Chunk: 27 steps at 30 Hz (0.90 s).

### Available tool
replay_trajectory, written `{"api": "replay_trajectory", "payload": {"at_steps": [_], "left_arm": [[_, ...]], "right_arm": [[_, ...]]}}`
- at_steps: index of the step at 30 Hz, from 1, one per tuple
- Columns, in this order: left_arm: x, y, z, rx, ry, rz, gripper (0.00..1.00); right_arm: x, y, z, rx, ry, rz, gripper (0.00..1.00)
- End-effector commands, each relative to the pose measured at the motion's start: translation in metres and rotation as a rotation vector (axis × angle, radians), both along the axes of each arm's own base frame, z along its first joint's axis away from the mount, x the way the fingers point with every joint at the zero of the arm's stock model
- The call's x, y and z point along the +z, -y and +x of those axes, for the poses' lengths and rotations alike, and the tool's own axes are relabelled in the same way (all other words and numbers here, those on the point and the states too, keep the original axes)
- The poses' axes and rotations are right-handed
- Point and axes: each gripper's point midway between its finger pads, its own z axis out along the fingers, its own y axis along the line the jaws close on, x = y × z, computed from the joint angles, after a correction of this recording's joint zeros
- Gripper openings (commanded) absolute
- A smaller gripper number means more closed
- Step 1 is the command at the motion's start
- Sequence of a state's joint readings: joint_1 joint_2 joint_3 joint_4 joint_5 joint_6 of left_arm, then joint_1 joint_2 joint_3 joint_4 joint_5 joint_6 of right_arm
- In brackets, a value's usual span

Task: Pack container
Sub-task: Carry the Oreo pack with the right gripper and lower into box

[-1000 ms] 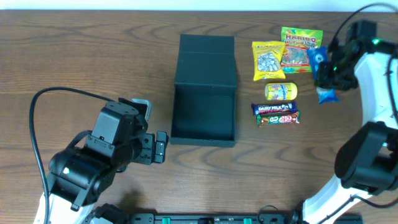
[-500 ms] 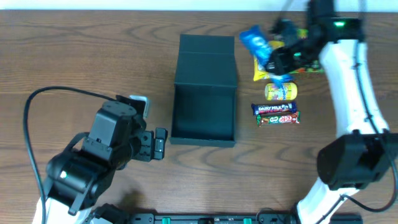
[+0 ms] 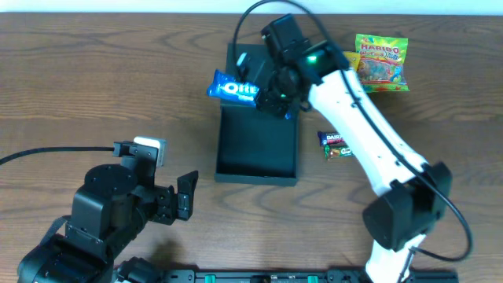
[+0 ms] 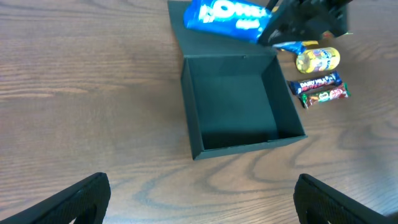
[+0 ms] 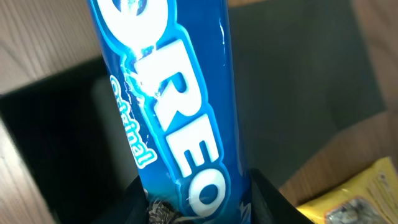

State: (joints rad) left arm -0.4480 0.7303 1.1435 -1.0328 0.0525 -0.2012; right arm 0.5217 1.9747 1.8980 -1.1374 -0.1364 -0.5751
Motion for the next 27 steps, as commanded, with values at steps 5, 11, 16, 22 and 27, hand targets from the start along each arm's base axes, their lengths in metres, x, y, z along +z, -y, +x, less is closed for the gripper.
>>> {"api": "replay_trajectory", "payload": {"at_steps": [5,11,16,22,27], "left_arm": [[0.008,-0.002,0.0,-0.006,0.025,0.012,0.95],[0.008,-0.002,0.0,-0.005,0.026,0.012,0.96],[0.008,-0.002,0.0,-0.005,0.026,0.012,0.95],[0.008,-0.002,0.0,-0.005,0.026,0.012,0.95],[0.008,-0.002,0.0,-0.005,0.026,0.012,0.95]], "right_arm": [[-0.057,0.01,-0.008,0.055,-0.138,-0.129,0.01],[-0.085,0.015,-0.017,0.088,-0.22,-0.181,0.01],[-0.091,0.015,-0.016,0.106,-0.222,-0.188,0.01],[-0.091,0.014,-0.009,0.061,-0.205,-0.177,0.99],[-0.09,0.014,-0.008,0.005,-0.212,-0.166,0.99]]}}
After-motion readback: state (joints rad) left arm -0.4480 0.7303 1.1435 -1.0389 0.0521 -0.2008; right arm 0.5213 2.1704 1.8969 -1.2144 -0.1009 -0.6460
